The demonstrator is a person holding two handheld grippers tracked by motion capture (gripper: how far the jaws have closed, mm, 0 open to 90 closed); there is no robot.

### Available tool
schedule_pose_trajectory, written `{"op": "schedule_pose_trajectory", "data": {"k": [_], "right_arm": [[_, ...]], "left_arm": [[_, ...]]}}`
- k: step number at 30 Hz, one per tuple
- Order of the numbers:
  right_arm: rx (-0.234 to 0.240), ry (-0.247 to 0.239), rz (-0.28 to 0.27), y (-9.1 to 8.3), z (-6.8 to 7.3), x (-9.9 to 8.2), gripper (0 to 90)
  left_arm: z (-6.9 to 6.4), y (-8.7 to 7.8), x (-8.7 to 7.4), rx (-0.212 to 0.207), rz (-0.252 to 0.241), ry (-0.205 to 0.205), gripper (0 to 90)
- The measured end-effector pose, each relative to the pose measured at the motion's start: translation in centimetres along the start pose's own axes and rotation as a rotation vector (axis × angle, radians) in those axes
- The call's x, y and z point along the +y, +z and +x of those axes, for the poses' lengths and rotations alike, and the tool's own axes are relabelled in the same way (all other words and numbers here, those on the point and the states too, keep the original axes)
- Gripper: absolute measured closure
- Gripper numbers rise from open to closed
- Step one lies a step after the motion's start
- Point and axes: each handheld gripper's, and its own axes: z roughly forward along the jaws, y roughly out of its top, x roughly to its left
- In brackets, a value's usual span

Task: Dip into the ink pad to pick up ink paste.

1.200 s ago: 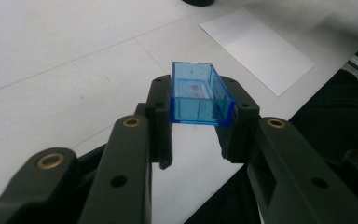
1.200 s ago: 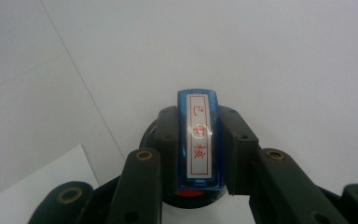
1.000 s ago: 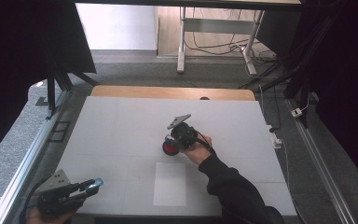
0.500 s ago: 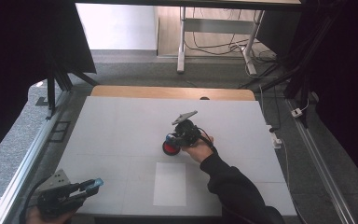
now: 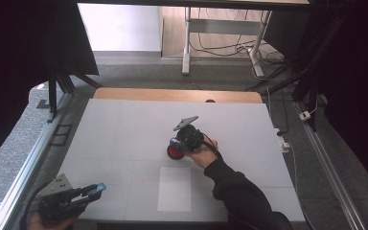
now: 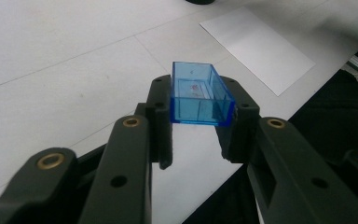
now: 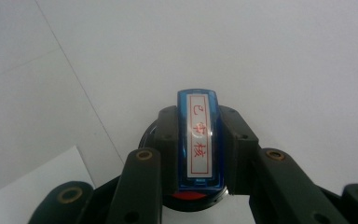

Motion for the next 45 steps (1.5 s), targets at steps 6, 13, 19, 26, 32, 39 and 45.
{"op": "schedule_pose_trajectory", "data": {"k": [6, 13, 19, 26, 32, 39, 45], "right_arm": [[0.004, 0.016, -0.009, -0.1, -0.1, -0.1, 71.8], [0.012, 0.027, -0.034, -0.3, -0.4, -0.2, 71.7], [0.013, 0.032, -0.070, -1.5, -0.4, 0.4, 71.7], [0.017, -0.003, -0.057, -1.6, 0.1, 0.5, 71.6], [0.014, -0.025, -0.025, -0.8, 0.5, 0.3, 71.6], [0.015, -0.032, -0.004, -0.2, 0.6, 0.1, 71.7], [0.012, -0.021, 0.002, 0.0, 0.7, 0.1, 71.8]], "left_arm": [[0.0, 0.0, 0.0, 0.000, -0.001, -0.002, 68.4], [0.0, 0.0, 0.0, 0.000, -0.004, -0.006, 68.4], [0.1, -0.1, 0.0, -0.001, -0.004, -0.008, 68.4], [0.0, 0.0, 0.0, 0.000, -0.004, -0.008, 68.4], [0.1, -0.1, 0.0, -0.002, -0.005, -0.008, 68.4], [0.1, -0.1, 0.0, -0.003, -0.005, -0.007, 68.4], [0.1, -0.1, 0.0, -0.003, -0.004, -0.009, 68.4]]}}
